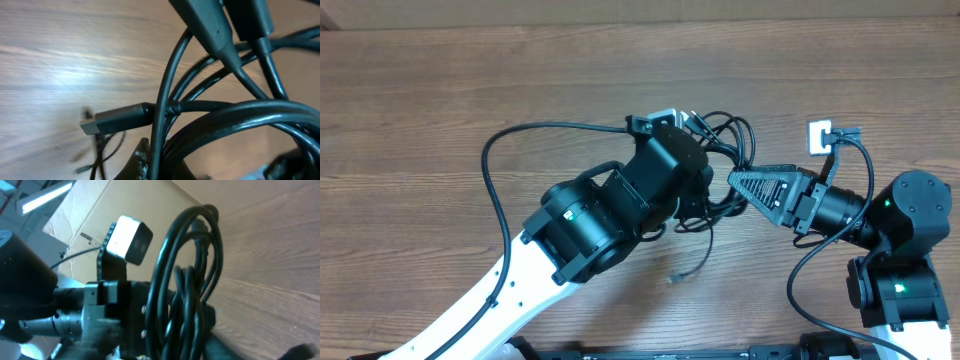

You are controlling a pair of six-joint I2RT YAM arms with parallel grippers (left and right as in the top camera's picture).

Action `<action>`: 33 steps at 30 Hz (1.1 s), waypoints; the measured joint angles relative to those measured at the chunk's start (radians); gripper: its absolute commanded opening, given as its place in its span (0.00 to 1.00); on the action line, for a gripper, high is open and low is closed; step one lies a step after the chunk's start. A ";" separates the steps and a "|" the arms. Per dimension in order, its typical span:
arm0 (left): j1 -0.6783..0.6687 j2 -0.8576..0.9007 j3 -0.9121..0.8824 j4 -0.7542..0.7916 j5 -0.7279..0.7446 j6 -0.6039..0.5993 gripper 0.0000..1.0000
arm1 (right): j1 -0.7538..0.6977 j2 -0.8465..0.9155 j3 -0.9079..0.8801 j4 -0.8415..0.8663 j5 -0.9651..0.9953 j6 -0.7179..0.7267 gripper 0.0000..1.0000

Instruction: Untangle cables

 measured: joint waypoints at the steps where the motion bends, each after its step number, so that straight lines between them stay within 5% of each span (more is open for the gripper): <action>1: 0.001 0.000 0.000 -0.011 -0.023 0.013 0.04 | 0.000 0.000 0.000 -0.007 0.000 -0.010 0.88; 5: 0.010 0.000 -0.001 -0.074 -0.124 0.048 0.04 | 0.000 0.000 0.000 -0.057 0.003 -0.056 0.98; 11: 0.034 0.000 -0.002 -0.072 -0.183 0.157 0.04 | -0.008 0.000 0.000 -0.147 0.034 -0.106 1.00; 18: 0.037 0.000 -0.002 -0.029 -0.188 0.297 0.04 | -0.019 0.000 0.000 -0.262 0.082 -0.202 0.71; 25: 0.037 0.000 -0.002 0.045 -0.158 0.331 0.04 | -0.019 0.000 0.000 -0.285 0.084 -0.311 0.56; 31: 0.037 0.000 -0.002 0.066 -0.122 0.334 0.04 | -0.019 0.000 0.000 -0.244 0.066 -0.344 0.59; 33: 0.037 0.005 -0.002 0.076 -0.103 0.333 0.04 | -0.019 0.000 0.000 -0.222 0.051 -0.353 0.47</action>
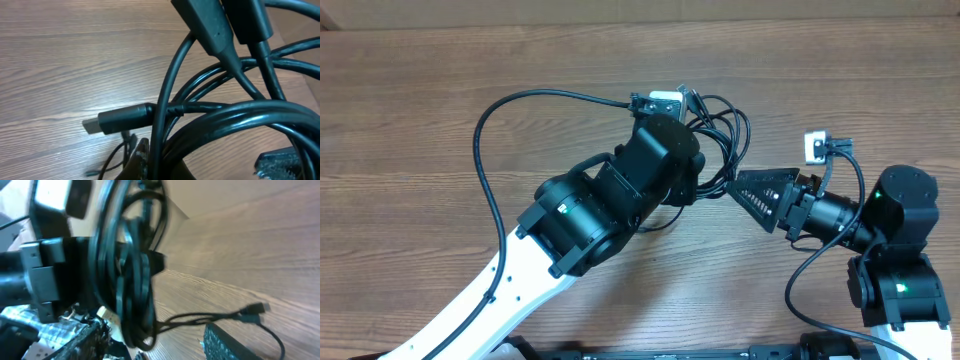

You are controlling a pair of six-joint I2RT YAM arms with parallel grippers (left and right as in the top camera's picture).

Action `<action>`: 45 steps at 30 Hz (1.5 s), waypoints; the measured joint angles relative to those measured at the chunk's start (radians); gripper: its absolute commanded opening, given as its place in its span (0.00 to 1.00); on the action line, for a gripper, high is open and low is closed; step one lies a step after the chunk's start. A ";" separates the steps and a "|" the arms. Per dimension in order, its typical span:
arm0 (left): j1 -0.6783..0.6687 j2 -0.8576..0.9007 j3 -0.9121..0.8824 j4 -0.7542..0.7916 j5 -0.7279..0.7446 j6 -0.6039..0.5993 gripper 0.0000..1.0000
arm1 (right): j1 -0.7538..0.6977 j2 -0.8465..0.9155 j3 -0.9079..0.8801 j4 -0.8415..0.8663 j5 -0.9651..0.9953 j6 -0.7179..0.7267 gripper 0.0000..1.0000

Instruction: Untangle cables

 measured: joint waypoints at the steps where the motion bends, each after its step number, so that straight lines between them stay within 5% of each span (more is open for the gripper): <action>1: 0.000 0.005 0.000 0.013 0.013 0.000 0.04 | 0.000 0.000 0.000 0.004 -0.008 -0.008 0.42; 3: 0.000 0.018 0.000 0.031 0.034 0.000 0.04 | 0.000 0.000 0.000 0.003 -0.017 -0.018 0.33; 6: 0.000 0.034 0.000 0.042 0.054 0.000 0.04 | -0.001 0.000 0.000 -0.012 -0.026 -0.037 0.04; 13: 0.010 0.038 -0.001 0.027 0.063 -0.031 0.04 | -0.002 0.000 0.000 -0.031 -0.027 -0.047 0.04; 26: 0.070 0.038 -0.001 -0.025 0.103 -0.407 0.04 | -0.001 0.005 0.000 -0.030 -0.091 -0.070 0.04; 36: 0.108 0.038 -0.001 -0.024 0.037 -0.557 0.04 | -0.002 0.003 0.000 -0.033 -0.208 -0.105 0.04; 37: 0.108 0.038 -0.001 -0.024 0.037 -0.557 0.04 | -0.002 0.002 0.000 -0.037 -0.208 -0.106 0.32; 38: 0.108 0.038 -0.001 -0.023 0.037 -0.556 0.04 | -0.002 0.002 0.000 -0.039 -0.207 -0.106 0.74; 39: 0.108 0.038 -0.001 -0.024 0.037 -0.548 0.04 | -0.002 0.002 0.000 -0.057 -0.189 -0.104 0.85; 42: 0.108 0.038 -0.001 -0.048 0.035 -0.520 0.05 | -0.001 0.000 0.001 -0.120 -0.114 -0.104 1.00; 45: 0.108 0.038 -0.001 -0.077 0.034 -0.495 0.04 | -0.001 0.000 0.001 -0.167 -0.017 -0.106 1.00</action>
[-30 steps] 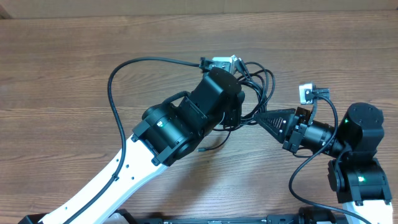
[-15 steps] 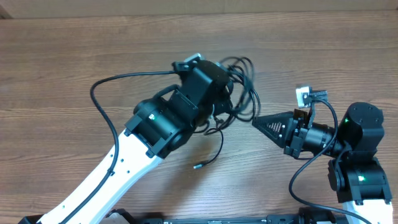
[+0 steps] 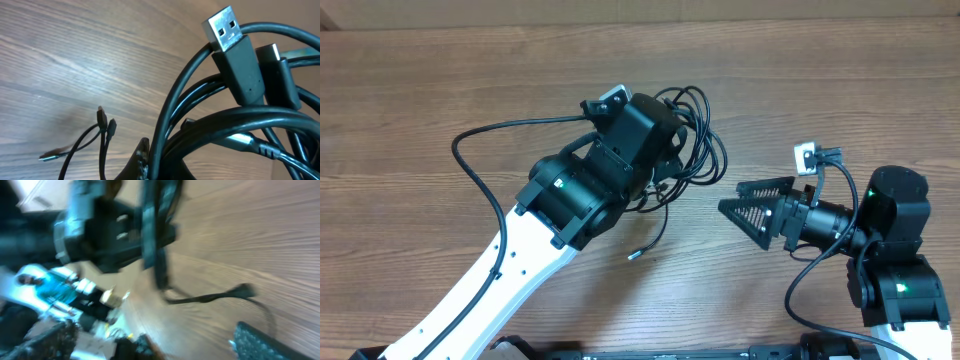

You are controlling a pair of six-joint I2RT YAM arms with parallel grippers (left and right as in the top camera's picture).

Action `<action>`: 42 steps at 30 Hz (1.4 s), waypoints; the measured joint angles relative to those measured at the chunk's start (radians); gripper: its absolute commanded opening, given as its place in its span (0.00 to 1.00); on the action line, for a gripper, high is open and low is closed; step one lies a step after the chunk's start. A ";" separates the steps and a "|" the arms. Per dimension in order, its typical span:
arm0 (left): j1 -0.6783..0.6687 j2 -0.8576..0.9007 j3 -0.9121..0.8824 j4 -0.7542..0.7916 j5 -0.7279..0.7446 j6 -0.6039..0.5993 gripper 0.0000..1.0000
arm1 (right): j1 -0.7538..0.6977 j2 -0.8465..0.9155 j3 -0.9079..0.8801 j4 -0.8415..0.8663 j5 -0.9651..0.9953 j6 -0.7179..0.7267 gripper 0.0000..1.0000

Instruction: Untangle cables

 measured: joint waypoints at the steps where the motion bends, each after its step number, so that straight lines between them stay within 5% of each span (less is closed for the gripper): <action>1: 0.000 0.000 0.000 -0.010 0.000 0.005 0.04 | 0.000 0.000 0.000 -0.005 0.021 0.001 1.00; 16: -0.053 0.000 0.000 0.006 0.077 0.042 0.04 | 0.000 0.000 0.000 -0.041 0.152 -0.002 0.98; 25: -0.080 0.003 0.000 0.027 0.115 0.057 0.04 | 0.000 0.005 0.001 -0.230 0.430 -0.013 1.00; 42: -0.124 0.016 -0.002 0.113 0.271 0.397 0.04 | 0.002 0.091 0.001 -0.251 0.549 0.031 1.00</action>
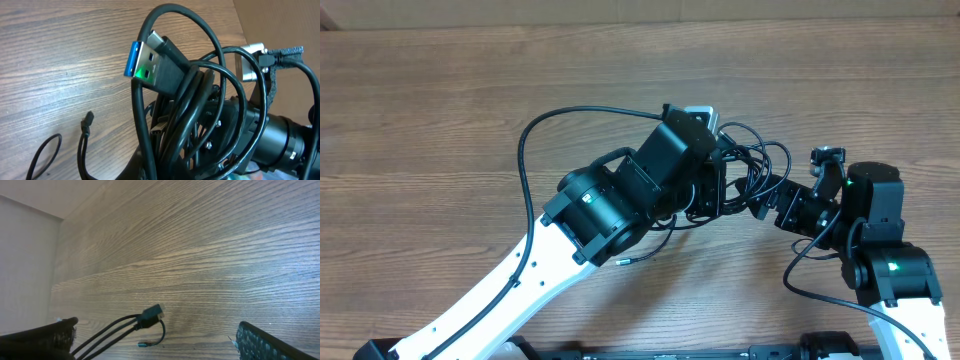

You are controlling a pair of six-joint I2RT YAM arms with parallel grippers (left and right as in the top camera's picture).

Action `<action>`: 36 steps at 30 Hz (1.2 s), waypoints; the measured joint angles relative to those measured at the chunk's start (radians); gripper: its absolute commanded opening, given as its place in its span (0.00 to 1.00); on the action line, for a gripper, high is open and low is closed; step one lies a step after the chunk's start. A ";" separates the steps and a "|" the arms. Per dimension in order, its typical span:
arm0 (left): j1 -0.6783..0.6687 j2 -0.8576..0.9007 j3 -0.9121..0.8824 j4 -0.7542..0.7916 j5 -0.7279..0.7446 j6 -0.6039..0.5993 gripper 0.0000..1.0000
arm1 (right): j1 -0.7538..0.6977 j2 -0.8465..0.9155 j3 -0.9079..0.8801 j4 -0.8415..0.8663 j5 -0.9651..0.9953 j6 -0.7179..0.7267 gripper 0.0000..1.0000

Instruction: Untangle cables

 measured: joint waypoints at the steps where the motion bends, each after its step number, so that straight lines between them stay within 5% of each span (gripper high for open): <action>1: 0.000 0.000 0.000 0.000 0.002 0.014 0.04 | 0.000 0.000 0.000 -0.001 0.000 0.000 1.00; 36: 0.106 -0.052 -0.018 0.047 -0.048 0.074 0.04 | 0.002 0.054 0.016 -0.223 0.219 0.124 1.00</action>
